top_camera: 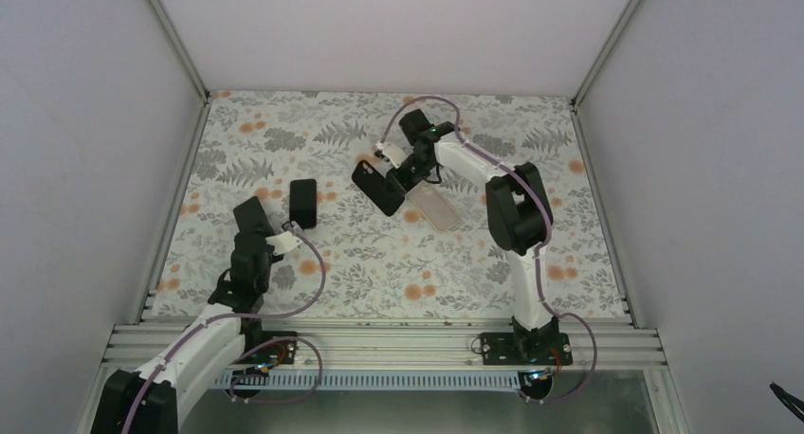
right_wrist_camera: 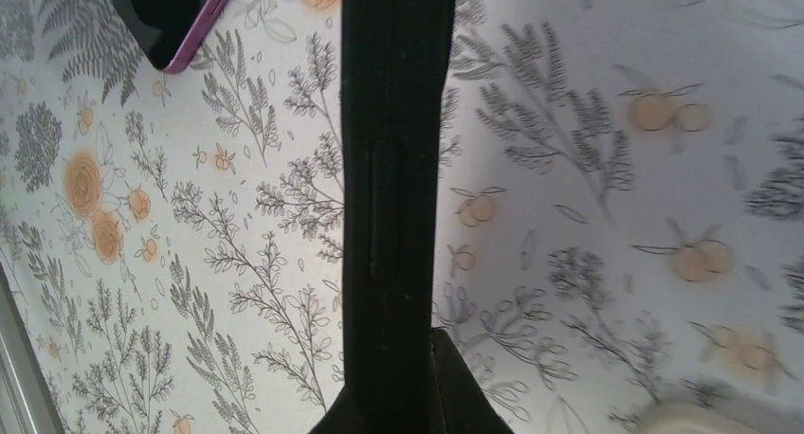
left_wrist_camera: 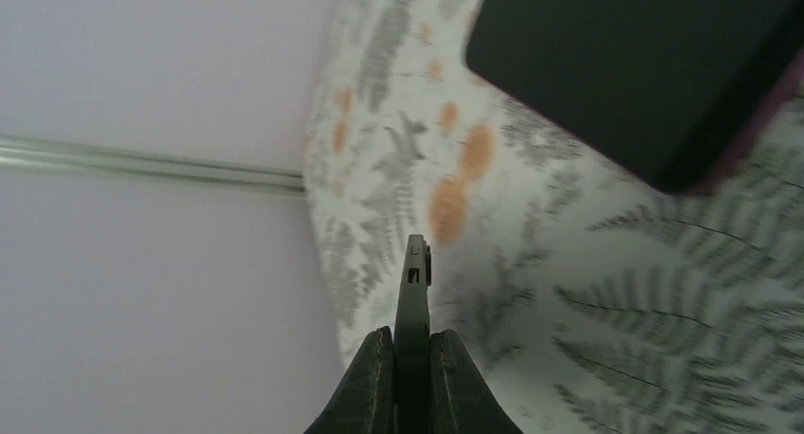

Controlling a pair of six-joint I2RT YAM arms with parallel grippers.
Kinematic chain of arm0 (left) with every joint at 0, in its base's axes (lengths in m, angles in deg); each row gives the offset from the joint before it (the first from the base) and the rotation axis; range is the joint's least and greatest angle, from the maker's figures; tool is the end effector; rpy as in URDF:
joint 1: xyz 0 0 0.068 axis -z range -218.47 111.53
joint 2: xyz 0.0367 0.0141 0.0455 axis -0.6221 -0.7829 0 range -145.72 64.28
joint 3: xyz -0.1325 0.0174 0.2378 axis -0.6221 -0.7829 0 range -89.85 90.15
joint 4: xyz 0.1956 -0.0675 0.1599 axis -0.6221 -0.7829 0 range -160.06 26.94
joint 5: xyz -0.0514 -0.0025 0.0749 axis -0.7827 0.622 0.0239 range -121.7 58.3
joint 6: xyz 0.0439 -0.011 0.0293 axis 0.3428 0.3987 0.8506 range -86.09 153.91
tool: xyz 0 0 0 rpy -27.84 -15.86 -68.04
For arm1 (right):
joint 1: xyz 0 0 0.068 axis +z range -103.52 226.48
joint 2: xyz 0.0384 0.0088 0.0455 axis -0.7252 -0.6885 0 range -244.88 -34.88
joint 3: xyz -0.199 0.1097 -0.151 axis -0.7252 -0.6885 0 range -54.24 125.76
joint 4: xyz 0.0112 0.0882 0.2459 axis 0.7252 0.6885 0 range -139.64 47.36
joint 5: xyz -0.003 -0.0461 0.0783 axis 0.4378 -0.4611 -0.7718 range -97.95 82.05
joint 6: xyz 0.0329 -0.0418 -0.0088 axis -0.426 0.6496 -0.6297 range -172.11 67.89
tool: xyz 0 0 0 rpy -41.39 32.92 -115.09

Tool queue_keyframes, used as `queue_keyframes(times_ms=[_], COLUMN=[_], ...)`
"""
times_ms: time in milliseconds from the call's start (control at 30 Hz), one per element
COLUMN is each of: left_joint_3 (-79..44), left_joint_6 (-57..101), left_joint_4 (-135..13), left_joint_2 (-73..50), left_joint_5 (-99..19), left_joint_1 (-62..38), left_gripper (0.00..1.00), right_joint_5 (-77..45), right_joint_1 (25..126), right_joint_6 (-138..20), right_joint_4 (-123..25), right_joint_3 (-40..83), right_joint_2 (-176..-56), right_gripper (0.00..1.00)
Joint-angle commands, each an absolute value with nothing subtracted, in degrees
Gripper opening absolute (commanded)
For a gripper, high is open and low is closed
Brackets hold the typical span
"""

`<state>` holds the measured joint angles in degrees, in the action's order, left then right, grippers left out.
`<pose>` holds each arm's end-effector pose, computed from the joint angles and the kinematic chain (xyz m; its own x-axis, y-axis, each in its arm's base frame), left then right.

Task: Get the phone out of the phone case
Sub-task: Place the phone case at the center of the board.

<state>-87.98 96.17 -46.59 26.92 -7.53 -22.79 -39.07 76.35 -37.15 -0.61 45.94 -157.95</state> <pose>0.1436 -0.0252 0.1456 -0.2575 0.9110 -0.3220 0.2190 0.3797 0.8988 0.3772 0.2379 0.1954 -0.6505 -0.6283 -0.4267 -0.7590 0.5180 0.3944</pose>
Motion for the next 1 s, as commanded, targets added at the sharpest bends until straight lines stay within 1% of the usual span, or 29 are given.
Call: queue_keyframes(times_ms=[0, 33, 167, 200, 267, 333, 433, 500, 533, 567, 633, 667, 700, 733, 800, 867, 900, 967], left_joint_3=[-86.59, -85.52, -81.32, -80.23, -79.09, -78.3, -75.22, -72.52, -70.91, -69.05, -64.83, -62.17, -59.23, -55.79, -48.06, -40.39, -36.79, -30.35], left_joint_6=[94.13, 93.33, 91.41, 91.38, 91.22, 91.2, 90.28, 88.96, 88.47, 87.92, 86.58, 85.72, 85.07, 84.42, 82.95, 81.26, 80.04, 76.91], left_joint_4=[-50.7, -55.88, -68.16, -71.25, -75.3, -78.77, -85.3, -89.61, -92.19, -94.78, -100.1, -102.58, -105.62, -108.5, -113.91, -116.53, -116.61, -114.91], left_joint_2=[25.42, 24.66, 21.31, 20.41, 19.21, 18.43, 17.81, 17.54, 17.6, 17.73, 18.25, 18.58, 18.54, 18.27, 17.42, 16.52, 16.02, 14.44], left_joint_5=[-12.74, -14.67, -21.82, -23.33, -25.56, -27.0, -29.34, -30.62, -31.4, -32.31, -34.98, -36.56, -38.37, -40.04, -42.48, -44.45, -44.55, -43.49], left_joint_1=[-23.16, -23.11, -23.1, -23.1, -23.11, -23.11, -23.02, -23.02, -23.12, -23.13, -23.15, -23.13, -23.15, -23.23, -23.41, -24.27, -24.84, -26.75], left_gripper=[0.02, 0.02, 0.03, 0.04, 0.1, 0.12, 0.17, 0.25, 0.32, 0.4, 0.65, 0.73, 0.78, 0.82, 0.87, 0.97, 1.0, 1.0], right_joint_5=[-38.52, -38.34, -37.35, -36.95, -36.39, -35.57, -35.15, -34.96, -34.12, -33.03, -29.97, -28.25, -26.7, -24.92, -20.12, -14.77, -12.43, -8.45], right_joint_1=[77.93, 77.95, 77.88, 77.9, 77.94, 77.92, 77.95, 77.87, 77.94, 77.95, 77.95, 77.84, 77.82, 77.74, 77.52, 76.5, 75.65, 72.52], right_joint_6=[-36.22, -36.02, -34.43, -33.81, -32.43, -31.49, -29.89, -28.89, -28.3, -27.77, -27.13, -26.95, -26.89, -27.0, -27.61, -28.67, -29.3, -30.74], right_joint_4=[1.99, 2.48, 5.78, 6.8, 8.84, 9.73, 11.19, 13.03, 13.91, 14.86, 16.09, 16.32, 16.47, 16.65, 16.52, 14.83, 13.06, 8.75], right_joint_3=[49.61, 49.8, 49.84, 49.68, 49.22, 48.45, 47.49, 47.52, 47.58, 47.74, 47.73, 47.76, 47.72, 47.96, 48.76, 49.73, 49.69, 49.4], right_joint_2=[-159.58, -160.13, -161.97, -162.36, -162.95, -162.69, -161.48, -160.47, -159.82, -158.89, -156.19, -154.64, -152.82, -150.96, -147.31, -142.88, -140.45, -135.51], right_gripper=[0.03, 0.03, 0.04, 0.07, 0.14, 0.21, 0.38, 0.51, 0.61, 0.68, 0.82, 0.88, 0.95, 0.99, 1.0, 1.0, 1.0, 1.0])
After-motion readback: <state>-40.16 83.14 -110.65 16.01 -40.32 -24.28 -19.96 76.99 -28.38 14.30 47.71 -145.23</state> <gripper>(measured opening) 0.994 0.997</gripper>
